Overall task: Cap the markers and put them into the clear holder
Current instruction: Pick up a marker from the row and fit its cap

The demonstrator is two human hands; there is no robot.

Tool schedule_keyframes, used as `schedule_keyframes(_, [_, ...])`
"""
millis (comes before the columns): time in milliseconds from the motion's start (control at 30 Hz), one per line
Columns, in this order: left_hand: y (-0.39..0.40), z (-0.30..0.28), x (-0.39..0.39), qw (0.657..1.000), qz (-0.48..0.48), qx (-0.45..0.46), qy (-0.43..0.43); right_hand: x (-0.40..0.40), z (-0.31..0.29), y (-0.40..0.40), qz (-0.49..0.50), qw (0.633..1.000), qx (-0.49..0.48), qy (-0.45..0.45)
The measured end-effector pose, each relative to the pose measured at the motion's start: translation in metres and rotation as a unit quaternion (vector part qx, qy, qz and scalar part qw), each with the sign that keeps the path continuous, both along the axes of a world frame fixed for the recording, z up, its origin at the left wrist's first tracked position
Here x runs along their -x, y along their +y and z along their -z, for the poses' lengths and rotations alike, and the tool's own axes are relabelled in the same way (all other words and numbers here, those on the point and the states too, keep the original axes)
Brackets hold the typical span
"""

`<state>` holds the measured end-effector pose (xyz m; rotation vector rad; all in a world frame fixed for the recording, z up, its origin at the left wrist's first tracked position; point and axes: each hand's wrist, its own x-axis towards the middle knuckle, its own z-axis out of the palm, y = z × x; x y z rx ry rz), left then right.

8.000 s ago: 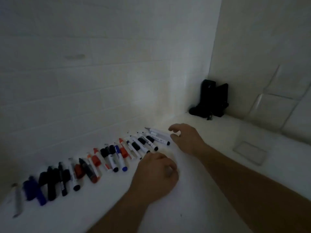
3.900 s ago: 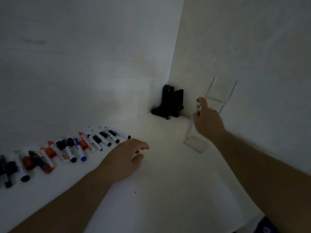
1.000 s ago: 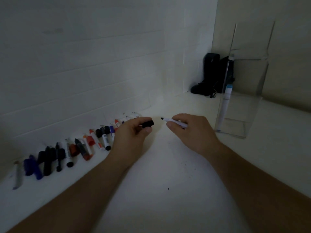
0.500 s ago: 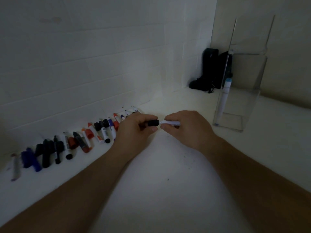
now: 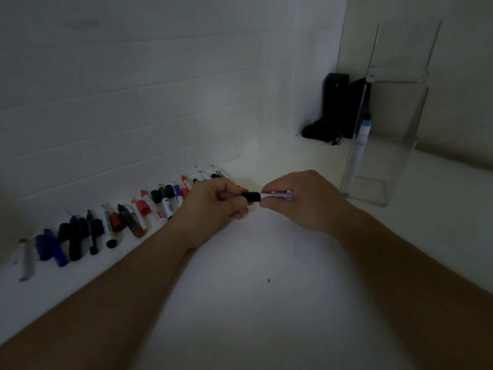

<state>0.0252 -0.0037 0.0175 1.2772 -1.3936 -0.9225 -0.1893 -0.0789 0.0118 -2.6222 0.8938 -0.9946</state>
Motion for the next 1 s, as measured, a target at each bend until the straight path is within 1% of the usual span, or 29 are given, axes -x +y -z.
schedule_keyframes(67, [0.002, -0.002, -0.004, 0.997, 0.032, -0.014, -0.063, 0.005, -0.005, 0.004, -0.011, 0.999, -0.049, -0.005])
schedule_keyframes(133, [0.003, -0.005, -0.005, 0.991, 0.061, -0.023, -0.118, 0.007, -0.006, 0.007, -0.008, 0.998, -0.063, 0.001])
schedule_keyframes(200, [0.003, -0.007, -0.005, 0.986, 0.072, -0.024, -0.146, 0.005, -0.005, 0.010, -0.005, 0.998, -0.059, 0.007])
schedule_keyframes(267, [0.003, -0.007, -0.004, 0.985, 0.074, -0.021, -0.152, 0.004, -0.005, 0.011, 0.001, 0.999, -0.051, 0.016])
schedule_keyframes(500, [0.002, -0.004, -0.006, 0.986, 0.090, -0.010, -0.141, 0.000, 0.000, 0.009, 0.011, 0.998, -0.054, 0.027])
schedule_keyframes(567, [0.000, -0.001, -0.009, 0.991, 0.088, -0.004, -0.098, 0.000, 0.001, 0.008, 0.021, 0.997, -0.069, 0.014])
schedule_keyframes(667, [-0.004, 0.005, -0.006, 0.999, 0.046, -0.005, -0.005, -0.005, 0.001, 0.010, 0.020, 0.998, -0.059, 0.028])
schedule_keyframes(700, [-0.005, 0.006, -0.003, 1.000, 0.028, -0.002, -0.001, -0.007, 0.001, 0.012, 0.014, 0.998, -0.052, 0.040])
schedule_keyframes(800, [-0.005, 0.007, 0.002, 0.997, -0.009, 0.037, -0.068, -0.015, 0.001, 0.018, 0.031, 0.996, -0.028, 0.076])
schedule_keyframes(867, [-0.003, 0.007, 0.003, 0.990, -0.015, 0.069, -0.119, -0.015, -0.004, 0.021, 0.065, 0.995, -0.015, 0.076])
schedule_keyframes(933, [-0.001, 0.009, 0.004, 0.979, -0.014, 0.092, -0.183, -0.011, -0.018, 0.024, 0.105, 0.994, 0.005, 0.031])
schedule_keyframes(1000, [0.001, 0.012, 0.006, 0.965, -0.003, 0.116, -0.234, -0.006, -0.042, 0.031, 0.128, 0.988, 0.006, -0.084])
